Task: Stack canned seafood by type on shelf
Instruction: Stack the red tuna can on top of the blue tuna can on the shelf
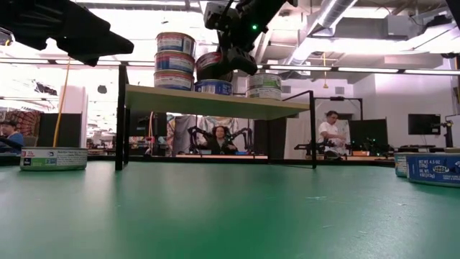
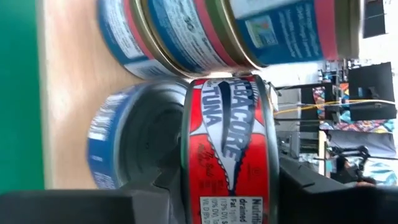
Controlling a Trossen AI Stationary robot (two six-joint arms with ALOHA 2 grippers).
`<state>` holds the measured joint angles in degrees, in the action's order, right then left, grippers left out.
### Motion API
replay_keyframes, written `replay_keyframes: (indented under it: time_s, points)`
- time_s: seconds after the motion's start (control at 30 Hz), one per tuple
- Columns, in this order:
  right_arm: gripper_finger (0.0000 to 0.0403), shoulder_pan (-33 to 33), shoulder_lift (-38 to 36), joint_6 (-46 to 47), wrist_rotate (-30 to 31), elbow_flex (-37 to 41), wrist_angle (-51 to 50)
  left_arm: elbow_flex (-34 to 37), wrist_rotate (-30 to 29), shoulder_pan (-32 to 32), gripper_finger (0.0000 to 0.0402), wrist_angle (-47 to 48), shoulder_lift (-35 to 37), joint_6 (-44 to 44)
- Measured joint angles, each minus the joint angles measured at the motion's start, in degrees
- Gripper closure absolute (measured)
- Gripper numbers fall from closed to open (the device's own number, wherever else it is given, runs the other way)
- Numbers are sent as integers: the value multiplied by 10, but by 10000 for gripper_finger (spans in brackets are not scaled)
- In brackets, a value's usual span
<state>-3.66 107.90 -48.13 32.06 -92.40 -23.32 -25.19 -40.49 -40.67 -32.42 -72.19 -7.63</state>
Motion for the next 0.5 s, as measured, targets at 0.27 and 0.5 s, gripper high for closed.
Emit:
replay_keyframes:
  time_s: [0.27,0.5]
  points:
    - [124,9,2,3,-14,2,-7,0,0,0,210,0,0,-1]
    - [93,16,0,-2,7,-5,-15,0,0,0,210,1,0,-3]
